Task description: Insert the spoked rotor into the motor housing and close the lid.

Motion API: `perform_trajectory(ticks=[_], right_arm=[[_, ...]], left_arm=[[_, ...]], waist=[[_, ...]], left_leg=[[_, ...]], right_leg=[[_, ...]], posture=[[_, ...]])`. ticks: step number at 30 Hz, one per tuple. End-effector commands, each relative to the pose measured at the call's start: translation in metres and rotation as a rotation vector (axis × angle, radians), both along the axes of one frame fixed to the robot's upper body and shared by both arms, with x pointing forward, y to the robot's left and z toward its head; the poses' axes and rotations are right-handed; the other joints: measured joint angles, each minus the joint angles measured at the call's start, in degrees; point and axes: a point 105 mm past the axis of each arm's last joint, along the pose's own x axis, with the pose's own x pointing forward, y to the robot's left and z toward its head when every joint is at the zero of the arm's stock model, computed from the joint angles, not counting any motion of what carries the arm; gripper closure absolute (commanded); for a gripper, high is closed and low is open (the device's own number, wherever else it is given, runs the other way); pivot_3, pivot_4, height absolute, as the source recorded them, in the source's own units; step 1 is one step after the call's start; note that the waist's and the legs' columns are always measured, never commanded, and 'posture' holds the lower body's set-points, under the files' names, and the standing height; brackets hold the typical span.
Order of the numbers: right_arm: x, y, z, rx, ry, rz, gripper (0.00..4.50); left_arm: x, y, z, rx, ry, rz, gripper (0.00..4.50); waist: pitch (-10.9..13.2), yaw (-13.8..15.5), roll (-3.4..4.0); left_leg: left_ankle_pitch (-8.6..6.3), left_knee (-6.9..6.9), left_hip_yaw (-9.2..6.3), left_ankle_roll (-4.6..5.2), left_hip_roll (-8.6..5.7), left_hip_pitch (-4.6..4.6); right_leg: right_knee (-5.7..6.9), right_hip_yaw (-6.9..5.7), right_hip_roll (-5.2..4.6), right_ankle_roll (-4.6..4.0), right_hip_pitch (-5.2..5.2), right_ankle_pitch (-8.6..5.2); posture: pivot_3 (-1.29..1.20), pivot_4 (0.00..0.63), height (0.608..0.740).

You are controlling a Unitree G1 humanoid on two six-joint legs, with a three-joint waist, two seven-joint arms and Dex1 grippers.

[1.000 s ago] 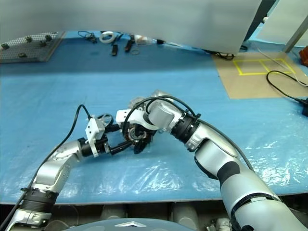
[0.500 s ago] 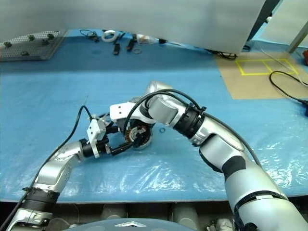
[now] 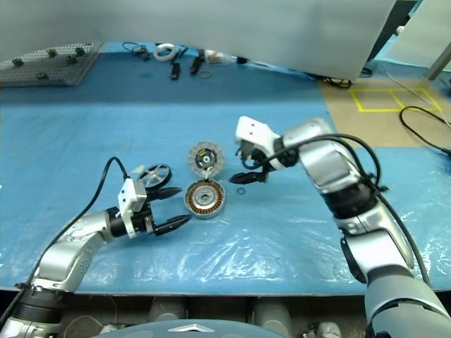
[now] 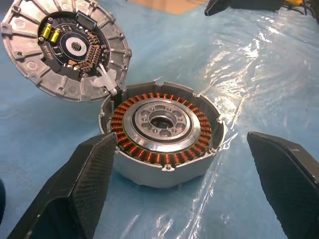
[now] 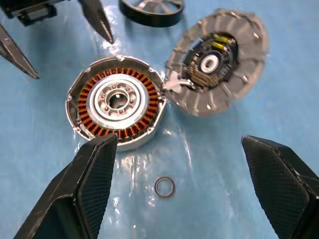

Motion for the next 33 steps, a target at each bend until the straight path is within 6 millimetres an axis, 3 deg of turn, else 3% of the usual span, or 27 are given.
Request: perform_trajectory(ticks=[1,6,12,22,33], right_arm=[[-0.007,-0.018,0.007,0.199,-0.068,-0.128,0.28],[-0.011,-0.042,-0.030,0.285,-0.064,-0.292,0.28],[-0.006,-0.035,-0.066,0.315,-0.071,-0.364,0.28],[-0.012,-0.007,-0.091,0.282,-0.050,-0.273,0.28],[-0.008,-0.012,-0.117,0.210,-0.052,-0.271,0.28]], left_arm=[[-0.004,0.003,0.008,0.013,-0.022,-0.032,0.07],[0.006,0.002,0.014,0.007,-0.038,-0.044,0.07],[0.008,0.000,0.017,0.012,-0.041,-0.076,0.07],[0.004,0.007,0.011,0.037,-0.029,-0.061,0.07],[0.002,0.011,-0.002,0.046,-0.026,-0.004,0.07]], waist=[[0.02,0.07,0.03],[0.05,0.05,0.08],[0.09,-0.85,0.16],[0.14,-0.56,0.23],[0.14,-0.57,0.22]], left_leg=[[0.00,0.01,0.01,0.00,0.02,0.03],[0.00,0.05,0.02,0.00,-0.05,0.03],[0.00,0.07,0.03,0.00,-0.05,0.04],[0.00,0.03,0.02,0.00,-0.10,0.00],[0.00,0.03,0.01,0.00,-0.08,0.04]], right_leg=[[0.00,0.03,-0.01,-0.08,0.01,-0.05],[0.00,0.02,-0.03,-0.09,0.01,-0.05],[-0.01,0.08,-0.05,-0.09,0.01,-0.06],[-0.14,0.02,-0.05,-0.07,0.02,-0.05],[-0.13,0.01,-0.05,-0.07,0.09,-0.05]], posture=[[0.00,0.150,0.740],[0.00,0.150,0.740],[0.00,0.150,0.740],[0.00,0.150,0.740],[0.00,0.150,0.740]])
